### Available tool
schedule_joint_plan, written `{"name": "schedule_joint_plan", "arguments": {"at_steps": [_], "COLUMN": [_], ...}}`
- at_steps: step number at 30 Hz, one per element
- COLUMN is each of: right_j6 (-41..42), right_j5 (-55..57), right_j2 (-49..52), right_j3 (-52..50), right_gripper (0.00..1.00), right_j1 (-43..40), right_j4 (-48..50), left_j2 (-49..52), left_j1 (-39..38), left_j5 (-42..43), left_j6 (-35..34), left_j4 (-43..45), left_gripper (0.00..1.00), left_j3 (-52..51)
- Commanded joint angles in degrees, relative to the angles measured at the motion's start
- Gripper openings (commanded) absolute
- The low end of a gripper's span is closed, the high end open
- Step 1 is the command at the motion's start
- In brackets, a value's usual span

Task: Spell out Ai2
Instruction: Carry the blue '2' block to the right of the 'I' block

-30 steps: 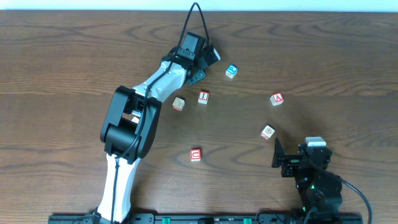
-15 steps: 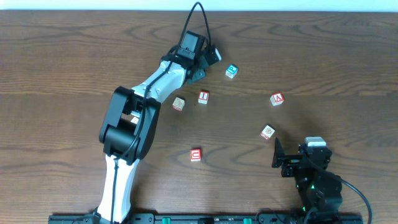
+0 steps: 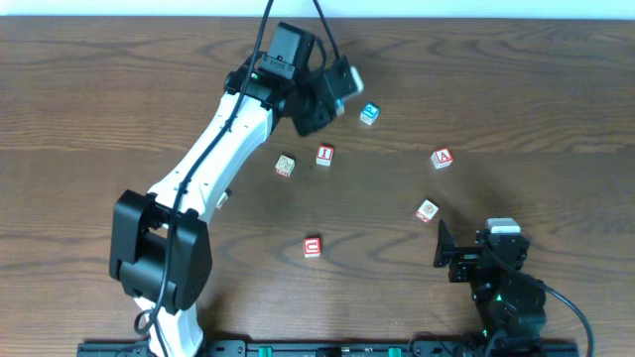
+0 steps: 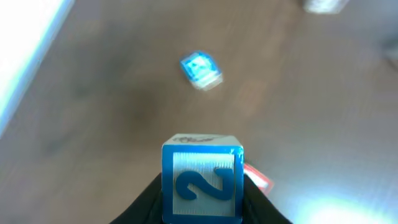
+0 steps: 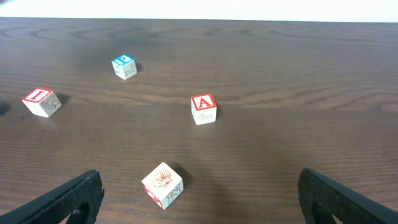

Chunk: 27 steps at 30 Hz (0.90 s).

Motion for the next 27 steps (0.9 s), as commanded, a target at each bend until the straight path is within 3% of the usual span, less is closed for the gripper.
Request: {"name": "schedule_joint_plan", "arguments": {"at_steps": [1,9,16,27], "right_j6": [0.7,0.7,0.7,0.7], "right_j5": [-0.2,-0.2,-0.2,-0.2], "right_j2": [-0.3,-0.3,-0.3,-0.3], "right_j3": [-0.2,-0.2,-0.2,-0.2], "right_gripper": [0.99,0.99,0.99,0.99], "right_j1": [-1.0,-1.0,-1.0,-1.0], "right_j4": [0.0,0.0,0.0,0.0], "left_j2": [0.6,1.0,3.8,11.5], "left_j1": [-0.2,-3.9,-9.0,-9.2], "left_j5": [8.5,8.3,-3.0,-2.1], "left_j6": [1.2,5.1,10.4,10.4], "left_j4": [-3.0,-6.8,-7.3,-3.8], "left_gripper": [0.19,0.19,0.16,0.12], "left_j3": [0.1,0.0,0.0,0.0]}}
